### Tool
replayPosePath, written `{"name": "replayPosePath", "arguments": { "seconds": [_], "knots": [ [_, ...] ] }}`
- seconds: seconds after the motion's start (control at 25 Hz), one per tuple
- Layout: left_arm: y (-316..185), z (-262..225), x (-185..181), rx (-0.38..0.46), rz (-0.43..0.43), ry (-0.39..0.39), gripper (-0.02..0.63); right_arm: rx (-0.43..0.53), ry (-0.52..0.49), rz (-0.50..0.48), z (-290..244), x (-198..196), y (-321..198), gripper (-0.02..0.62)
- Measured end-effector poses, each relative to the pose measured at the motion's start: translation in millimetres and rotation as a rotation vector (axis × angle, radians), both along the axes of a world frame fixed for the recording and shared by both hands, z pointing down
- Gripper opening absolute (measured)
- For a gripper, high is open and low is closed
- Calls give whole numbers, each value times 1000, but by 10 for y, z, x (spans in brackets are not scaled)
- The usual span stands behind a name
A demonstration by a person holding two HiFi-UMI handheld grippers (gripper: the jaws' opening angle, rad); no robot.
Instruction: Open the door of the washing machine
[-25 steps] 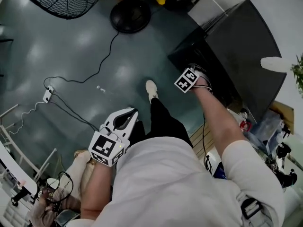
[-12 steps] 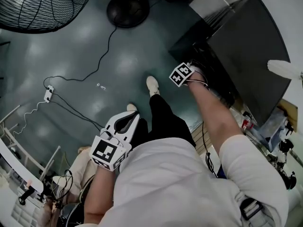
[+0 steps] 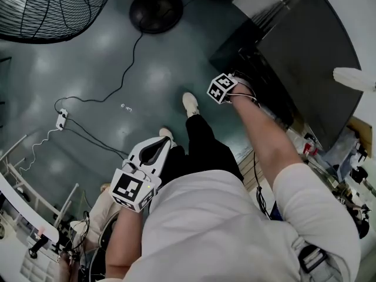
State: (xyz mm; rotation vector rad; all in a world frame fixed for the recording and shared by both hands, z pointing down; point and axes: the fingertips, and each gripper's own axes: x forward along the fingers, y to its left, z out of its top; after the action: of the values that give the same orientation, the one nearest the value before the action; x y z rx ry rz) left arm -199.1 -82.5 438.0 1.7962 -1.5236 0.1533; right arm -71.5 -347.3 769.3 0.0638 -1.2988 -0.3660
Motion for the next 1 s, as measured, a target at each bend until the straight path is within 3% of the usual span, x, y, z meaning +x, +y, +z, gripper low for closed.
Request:
{"name": "replayPosePath", "arguments": {
  "seconds": [1.0],
  "knots": [
    [815,6,-1,24,-7,-19,17,-32,32,-145,94,158,1150,83]
  ]
}}
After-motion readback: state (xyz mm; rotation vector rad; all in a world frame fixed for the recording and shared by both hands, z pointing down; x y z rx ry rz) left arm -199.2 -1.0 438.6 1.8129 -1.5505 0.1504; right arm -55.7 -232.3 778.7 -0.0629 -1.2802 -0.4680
